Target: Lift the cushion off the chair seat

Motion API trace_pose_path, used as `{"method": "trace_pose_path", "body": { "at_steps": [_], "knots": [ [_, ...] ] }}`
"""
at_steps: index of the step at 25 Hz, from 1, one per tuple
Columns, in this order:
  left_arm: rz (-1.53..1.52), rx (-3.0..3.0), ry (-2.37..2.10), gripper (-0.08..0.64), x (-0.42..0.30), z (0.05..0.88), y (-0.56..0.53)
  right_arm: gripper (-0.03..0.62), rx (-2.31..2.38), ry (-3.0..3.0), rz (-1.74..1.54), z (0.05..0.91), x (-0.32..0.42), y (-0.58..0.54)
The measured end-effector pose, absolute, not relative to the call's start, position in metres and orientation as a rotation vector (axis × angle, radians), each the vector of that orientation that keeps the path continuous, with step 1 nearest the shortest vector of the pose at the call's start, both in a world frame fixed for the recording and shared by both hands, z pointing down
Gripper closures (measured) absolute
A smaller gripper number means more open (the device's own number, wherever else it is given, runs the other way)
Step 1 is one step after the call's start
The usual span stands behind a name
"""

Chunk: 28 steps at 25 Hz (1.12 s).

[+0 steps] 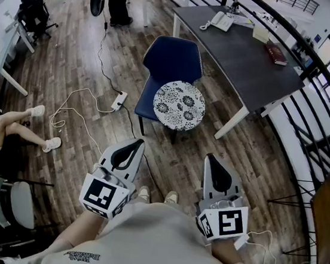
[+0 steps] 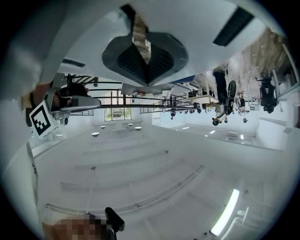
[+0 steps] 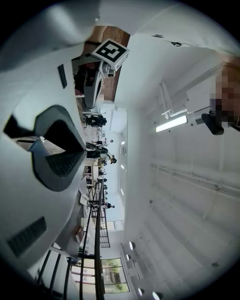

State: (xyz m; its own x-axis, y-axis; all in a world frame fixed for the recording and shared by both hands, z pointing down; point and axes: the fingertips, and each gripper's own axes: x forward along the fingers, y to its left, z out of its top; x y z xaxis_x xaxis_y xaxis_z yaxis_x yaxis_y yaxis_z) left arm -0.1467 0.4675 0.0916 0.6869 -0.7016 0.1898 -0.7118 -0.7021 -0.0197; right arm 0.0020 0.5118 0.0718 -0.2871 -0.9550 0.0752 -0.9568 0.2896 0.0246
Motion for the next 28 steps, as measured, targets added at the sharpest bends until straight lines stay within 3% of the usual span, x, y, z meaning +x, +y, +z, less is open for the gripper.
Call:
{"method": "trace_pose_path", "body": {
  "at_steps": [28],
  "knots": [
    [0.359, 2.826, -1.174, 0.557, -0.117, 0.112, 0.455, 0.589, 1.818, -2.457, 0.093, 0.090, 0.025, 0.491]
  ]
}}
